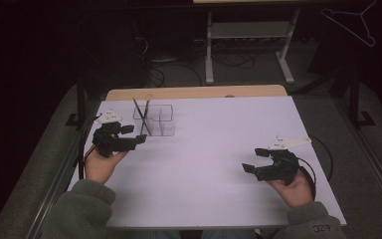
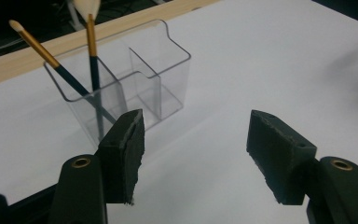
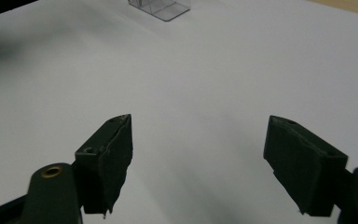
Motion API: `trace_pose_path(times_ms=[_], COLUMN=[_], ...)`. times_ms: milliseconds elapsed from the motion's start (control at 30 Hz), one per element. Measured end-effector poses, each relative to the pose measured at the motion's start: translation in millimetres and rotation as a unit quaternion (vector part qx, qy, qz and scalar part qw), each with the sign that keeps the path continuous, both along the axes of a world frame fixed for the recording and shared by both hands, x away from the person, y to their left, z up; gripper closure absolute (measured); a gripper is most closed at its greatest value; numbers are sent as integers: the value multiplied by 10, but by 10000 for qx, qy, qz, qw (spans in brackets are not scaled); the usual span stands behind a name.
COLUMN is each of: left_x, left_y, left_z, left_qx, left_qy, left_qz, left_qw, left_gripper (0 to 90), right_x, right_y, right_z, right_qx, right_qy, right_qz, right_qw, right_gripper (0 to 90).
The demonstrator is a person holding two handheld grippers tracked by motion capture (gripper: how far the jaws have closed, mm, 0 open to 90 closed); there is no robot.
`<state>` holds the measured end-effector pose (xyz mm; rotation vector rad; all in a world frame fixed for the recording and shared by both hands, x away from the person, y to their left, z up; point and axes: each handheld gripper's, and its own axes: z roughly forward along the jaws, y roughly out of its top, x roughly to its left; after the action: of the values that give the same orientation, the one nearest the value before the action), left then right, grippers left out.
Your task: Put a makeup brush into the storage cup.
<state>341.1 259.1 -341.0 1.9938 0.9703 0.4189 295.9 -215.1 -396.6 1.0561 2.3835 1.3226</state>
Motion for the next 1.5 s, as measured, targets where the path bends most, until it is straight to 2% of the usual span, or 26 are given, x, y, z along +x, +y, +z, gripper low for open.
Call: trace_pose_path(times_ms=[67,167,267,300,400,433,567,667,767,833,867,900,967,1000,1100,1133,1167,1200,1267,1300,1333,1400,1433,1467,1500], left_x=[-59,-134,-189,-212,-257,-281,-348,-420,-457,-500,-507,-522,-547,-560,-602,-624,-630,-640,-655,-653,-664,-678,-681,-695,-700], left_y=[-9,-23,-19,-20,2,-4,21,10,10,-11,-9,-19,-23,-31,-31,-45,-35,-43,-42,-27,-40,-45,-35,-53,-53], left_z=[-19,-47,-73,-88,-114,-127,-154,-189,-217,-251,-263,-276,-299,-319,-342,-356,-351,-359,-354,-351,-359,-370,-370,-384,-391], left_qx=[-27,144,193,141,190,85,48,-1,124,87,163,132,218,155,216,73,146,91,118,231,132,128,228,139,167], left_qy=[-4,-26,-54,-2,0,57,-20,5,-15,44,-9,15,19,23,38,91,123,99,87,52,51,69,73,82,90], left_qz=[-24,-100,-133,-108,-139,-82,-120,-96,-162,-140,-202,-191,-236,-227,-262,-190,-243,-214,-234,-308,-255,-254,-305,-243,-262], left_qw=[10000,9998,9997,9998,9997,9999,9999,10000,9998,9999,9997,9997,9995,9996,9994,9998,9995,9997,9996,9992,9996,9996,9992,9996,9995], left_gripper=[354,340,328,325,313,311,296,287,279,277,276,276,274,270,267,267,264,260,259,257,254,250,248,246,244], right_x=[-1,-5,-13,-12,-13,-12,-27,-33,-32,-34,-36,-37,-39,-36,-41,-41,-44,-45,-44,-43,-42,-49,-51,-50,-50], right_y=[-2,-2,0,-2,-12,-17,-21,-25,-27,-25,-26,-28,-32,-35,-39,-41,-42,-44,-44,-42,-42,-38,-37,-38,-41], right_z=[-2,-11,-14,-16,-18,-22,-17,-18,-26,-28,-27,-27,-32,-36,-40,-44,-44,-45,-47,-50,-51,-54,-54,-56,-58], right_qx=[-11,-33,-37,-46,-53,-65,-53,-61,-77,-86,-87,-84,-73,-82,-97,-101,-110,-116,-118,-120,-121,-122,-121,-123,-133], right_qy=[2,-5,22,7,5,-31,-13,-24,-35,-21,-14,-9,-15,-33,-16,-39,-35,-31,-35,-36,-34,-20,-5,-3,0], right_qz=[-9,-22,-40,-39,-42,-26,-63,-69,-70,-74,-86,-92,-98,-90,-100,-101,-108,-117,-126,-138,-131,-133,-144,-148,-153], right_qw=[10000,10000,10000,10000,10000,10000,10000,10000,9999,9999,9999,9999,9999,9999,9999,9999,9999,9999,9998,9998,9998,9998,9998,9998,9998], right_gripper=[225,222,221,220,217,217,214,212,208,206,205,204,202,200,196,196,194,192,181,179,179,178,175,172,171])
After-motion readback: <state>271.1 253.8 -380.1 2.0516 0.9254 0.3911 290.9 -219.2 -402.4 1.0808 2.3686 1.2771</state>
